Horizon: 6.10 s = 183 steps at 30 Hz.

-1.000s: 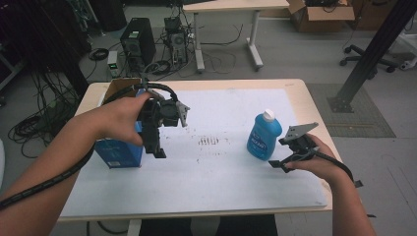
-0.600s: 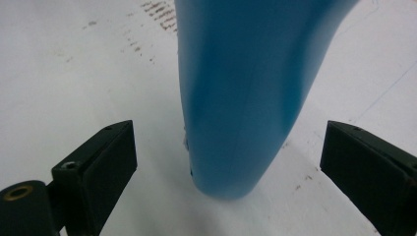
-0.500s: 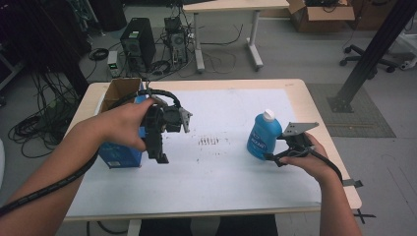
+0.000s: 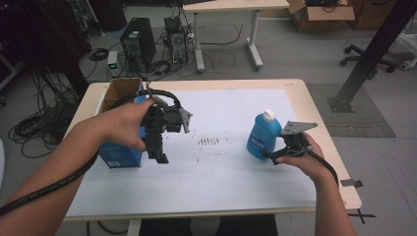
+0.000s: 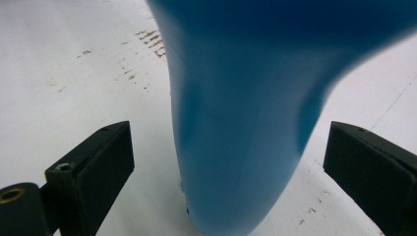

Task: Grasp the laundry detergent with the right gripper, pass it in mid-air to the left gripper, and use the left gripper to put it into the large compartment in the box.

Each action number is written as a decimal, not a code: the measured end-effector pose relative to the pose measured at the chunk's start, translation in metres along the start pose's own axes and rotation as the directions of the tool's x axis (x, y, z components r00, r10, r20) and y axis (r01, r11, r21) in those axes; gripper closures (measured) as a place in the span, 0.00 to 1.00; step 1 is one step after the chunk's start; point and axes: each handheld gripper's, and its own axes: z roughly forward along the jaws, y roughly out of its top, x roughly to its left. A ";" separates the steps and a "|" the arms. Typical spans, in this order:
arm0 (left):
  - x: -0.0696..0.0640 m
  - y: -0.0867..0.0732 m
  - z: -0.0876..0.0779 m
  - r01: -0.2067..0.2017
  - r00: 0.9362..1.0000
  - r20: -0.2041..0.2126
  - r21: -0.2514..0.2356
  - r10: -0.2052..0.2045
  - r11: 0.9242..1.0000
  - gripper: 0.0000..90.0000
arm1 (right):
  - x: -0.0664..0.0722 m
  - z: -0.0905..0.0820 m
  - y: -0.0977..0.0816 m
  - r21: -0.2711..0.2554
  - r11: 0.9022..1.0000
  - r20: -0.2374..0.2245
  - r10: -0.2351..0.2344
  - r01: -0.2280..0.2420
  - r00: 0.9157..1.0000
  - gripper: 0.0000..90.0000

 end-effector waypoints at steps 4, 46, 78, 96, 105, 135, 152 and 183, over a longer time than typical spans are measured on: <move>-0.001 0.000 0.001 -0.005 1.000 0.000 -0.001 0.005 1.000 0.00 | 0.001 0.001 0.000 -0.038 0.999 0.013 0.015 -0.015 1.000 0.08; -0.011 0.001 -0.006 -0.025 1.000 -0.005 -0.018 0.025 1.000 0.00 | 0.007 0.014 0.001 -0.138 0.990 0.095 0.041 -0.027 0.995 0.28; 0.001 0.003 -0.021 0.001 1.000 -0.032 -0.032 -0.002 0.999 0.00 | 0.027 -0.035 0.058 -0.208 0.972 -0.077 -0.128 0.109 0.989 0.52; 0.006 0.019 -0.031 -0.006 0.999 -0.045 -0.015 0.005 1.000 0.00 | 0.070 -0.042 0.083 -0.137 0.947 -0.290 -0.319 0.291 0.902 0.52; 0.003 0.025 -0.032 -0.010 0.999 -0.049 -0.010 0.010 1.000 0.00 | 0.083 -0.018 0.082 -0.147 0.942 -0.353 -0.334 0.301 0.874 0.52; -0.003 0.040 -0.027 -0.039 0.998 -0.040 0.001 0.039 0.999 0.00 | 0.124 0.066 0.101 -0.198 0.928 -0.447 -0.371 0.314 0.814 0.51; -0.007 0.044 -0.022 -0.051 0.998 -0.039 0.014 0.052 0.999 0.00 | 0.136 0.086 0.113 -0.234 0.923 -0.454 -0.382 0.306 0.805 0.51; -0.009 0.054 -0.010 -0.066 0.995 -0.068 0.054 0.069 0.996 0.01 | 0.143 0.098 0.124 -0.266 0.917 -0.449 -0.391 0.297 0.804 0.51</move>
